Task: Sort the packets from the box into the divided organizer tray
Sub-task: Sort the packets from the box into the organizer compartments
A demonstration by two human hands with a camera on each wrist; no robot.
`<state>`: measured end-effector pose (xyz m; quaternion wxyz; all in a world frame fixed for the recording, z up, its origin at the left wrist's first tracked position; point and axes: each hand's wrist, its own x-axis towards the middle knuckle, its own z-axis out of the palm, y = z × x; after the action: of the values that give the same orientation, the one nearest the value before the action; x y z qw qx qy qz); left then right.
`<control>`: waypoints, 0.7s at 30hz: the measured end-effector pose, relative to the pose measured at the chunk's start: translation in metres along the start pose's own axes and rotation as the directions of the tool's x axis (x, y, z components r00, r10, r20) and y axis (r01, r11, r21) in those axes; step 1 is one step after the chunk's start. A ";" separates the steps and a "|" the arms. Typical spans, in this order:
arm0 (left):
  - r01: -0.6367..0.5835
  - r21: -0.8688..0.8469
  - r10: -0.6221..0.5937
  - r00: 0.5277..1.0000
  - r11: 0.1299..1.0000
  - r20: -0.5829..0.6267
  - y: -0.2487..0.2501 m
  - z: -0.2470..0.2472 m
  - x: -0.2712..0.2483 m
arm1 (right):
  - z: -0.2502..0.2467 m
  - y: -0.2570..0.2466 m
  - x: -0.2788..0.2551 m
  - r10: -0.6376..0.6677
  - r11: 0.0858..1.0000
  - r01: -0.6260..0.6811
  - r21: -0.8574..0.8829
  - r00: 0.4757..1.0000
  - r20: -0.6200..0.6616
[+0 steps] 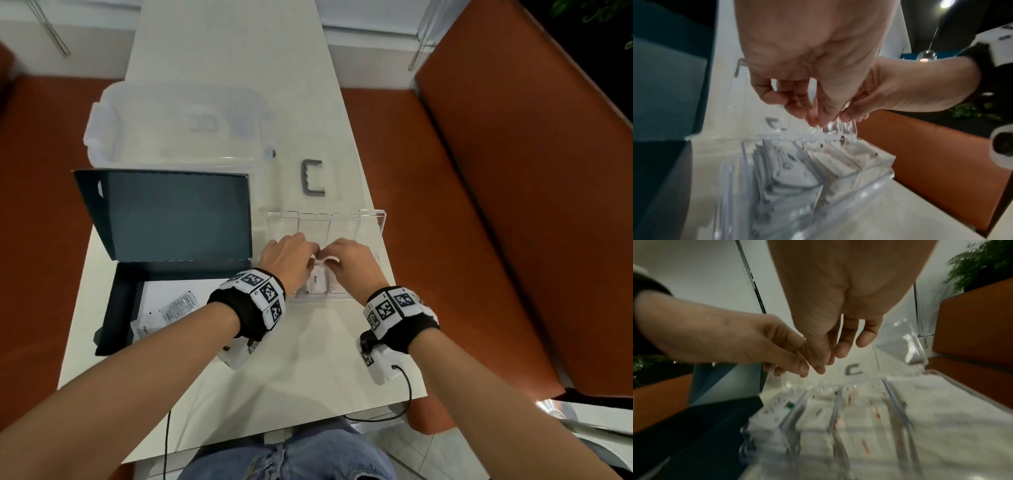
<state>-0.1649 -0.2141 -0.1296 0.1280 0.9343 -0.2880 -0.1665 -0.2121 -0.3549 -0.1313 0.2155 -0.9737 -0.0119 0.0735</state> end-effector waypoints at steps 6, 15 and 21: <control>0.091 -0.243 -0.097 0.995 0.966 -0.013 -0.025 -0.054 -0.027 | -0.037 -0.037 0.034 -0.083 0.981 0.103 0.162 0.989 -0.124; 0.297 -0.198 -0.272 0.952 0.934 0.143 -0.142 -0.075 -0.099 | 0.017 -0.141 0.067 -0.258 0.961 0.228 0.156 0.944 0.208; 0.357 0.018 -0.345 0.886 0.934 0.309 -0.192 -0.029 -0.121 | 0.089 -0.174 0.061 -0.186 0.974 0.225 -0.014 0.836 0.516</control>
<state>-0.1531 0.0142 -0.1387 0.0680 0.9308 -0.1275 -0.3359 -0.1631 -0.1565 -0.1463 0.1752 -0.9194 -0.1756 0.3052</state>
